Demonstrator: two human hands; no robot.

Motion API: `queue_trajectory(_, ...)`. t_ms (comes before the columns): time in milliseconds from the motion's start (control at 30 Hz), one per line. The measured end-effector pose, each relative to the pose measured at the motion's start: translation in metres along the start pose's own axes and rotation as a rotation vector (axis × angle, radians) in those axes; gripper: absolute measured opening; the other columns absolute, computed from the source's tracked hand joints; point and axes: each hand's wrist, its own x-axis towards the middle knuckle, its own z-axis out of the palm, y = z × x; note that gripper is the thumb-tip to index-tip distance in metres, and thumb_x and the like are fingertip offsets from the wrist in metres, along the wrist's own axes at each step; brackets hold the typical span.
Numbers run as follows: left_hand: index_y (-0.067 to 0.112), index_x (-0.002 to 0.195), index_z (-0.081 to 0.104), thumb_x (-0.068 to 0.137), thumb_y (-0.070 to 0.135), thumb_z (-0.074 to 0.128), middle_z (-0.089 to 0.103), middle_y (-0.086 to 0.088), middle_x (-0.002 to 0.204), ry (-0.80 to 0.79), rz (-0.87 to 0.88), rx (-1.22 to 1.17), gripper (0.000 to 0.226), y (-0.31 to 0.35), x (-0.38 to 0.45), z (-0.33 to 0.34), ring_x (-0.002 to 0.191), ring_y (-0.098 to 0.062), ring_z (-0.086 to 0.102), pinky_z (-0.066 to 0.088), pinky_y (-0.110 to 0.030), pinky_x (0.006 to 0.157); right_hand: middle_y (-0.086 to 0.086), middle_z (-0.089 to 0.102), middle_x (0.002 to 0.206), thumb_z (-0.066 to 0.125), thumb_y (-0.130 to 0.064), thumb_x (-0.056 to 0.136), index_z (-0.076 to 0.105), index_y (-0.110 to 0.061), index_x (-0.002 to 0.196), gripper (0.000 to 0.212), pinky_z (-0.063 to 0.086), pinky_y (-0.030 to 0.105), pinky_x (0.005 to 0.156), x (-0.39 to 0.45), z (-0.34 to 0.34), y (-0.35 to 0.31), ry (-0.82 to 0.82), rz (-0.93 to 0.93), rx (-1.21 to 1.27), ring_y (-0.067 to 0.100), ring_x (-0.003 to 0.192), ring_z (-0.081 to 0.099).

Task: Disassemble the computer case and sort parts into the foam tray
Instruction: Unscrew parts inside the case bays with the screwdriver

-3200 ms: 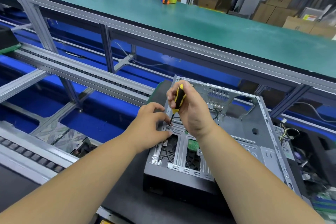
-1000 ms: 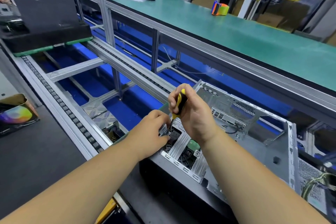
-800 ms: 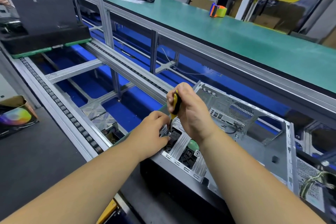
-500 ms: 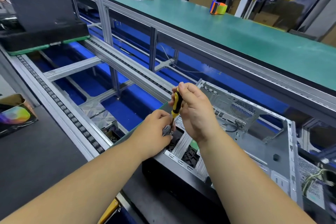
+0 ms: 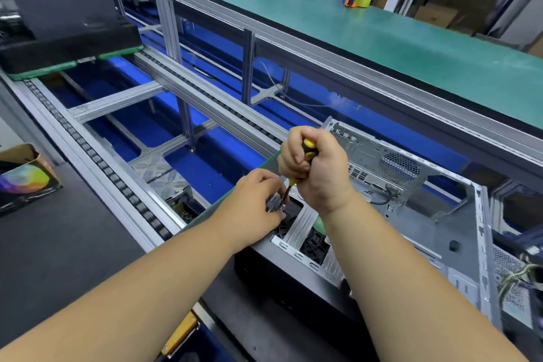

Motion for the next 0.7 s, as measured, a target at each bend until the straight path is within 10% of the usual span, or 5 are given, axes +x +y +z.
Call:
queue_trajectory(167, 0.048, 0.107, 0.061, 0.070, 0.062, 0.066, 0.062, 0.022, 0.112, 0.049, -0.079, -0.537, 0.039, 0.003, 0.006, -0.015, 0.109, 0.000, 0.057, 0.046, -0.029, 0.095, 0.008, 0.034, 0.057, 0.038, -0.021, 0.088, 0.046, -0.005, 0.069, 0.027, 0.024, 0.032, 0.052, 0.006, 0.003, -0.012, -0.139, 0.094, -0.285, 0.019, 0.054, 0.030)
queue_trajectory(267, 0.037, 0.106, 0.067, 0.076, 0.054, 0.071, 0.071, 0.006, 0.105, 0.055, -0.061, -0.703, 0.034, 0.002, 0.011, -0.016, 0.103, -0.018, 0.066, 0.048, -0.051, 0.098, 0.005, 0.047, 0.080, 0.046, -0.024, 0.094, 0.050, -0.015, 0.076, 0.021, 0.035, 0.030, 0.067, 0.005, 0.007, -0.022, -0.055, 0.043, -0.783, 0.016, 0.073, 0.046)
queue_trajectory(467, 0.027, 0.109, 0.071, 0.087, 0.036, 0.068, 0.074, 0.001, 0.104, 0.087, 0.012, -0.823, 0.025, 0.011, 0.013, -0.018, 0.099, -0.013, 0.066, 0.047, -0.040, 0.091, -0.002, 0.048, 0.065, 0.041, -0.041, 0.100, 0.042, -0.022, 0.081, 0.027, 0.029, 0.035, 0.053, -0.006, 0.014, -0.035, 0.125, -0.090, -1.642, 0.025, 0.066, 0.046)
queue_trajectory(700, 0.031, 0.090, 0.075, 0.084, 0.022, 0.071, 0.075, 0.004, 0.090, 0.029, 0.133, -0.650, 0.011, 0.015, 0.020, -0.032, 0.091, -0.010, 0.068, 0.051, -0.028, 0.087, -0.004, 0.048, 0.063, 0.046, -0.041, 0.098, 0.041, -0.023, 0.087, 0.022, 0.025, 0.031, 0.048, -0.009, 0.011, -0.033, 0.154, -0.053, -1.713, 0.023, 0.063, 0.048)
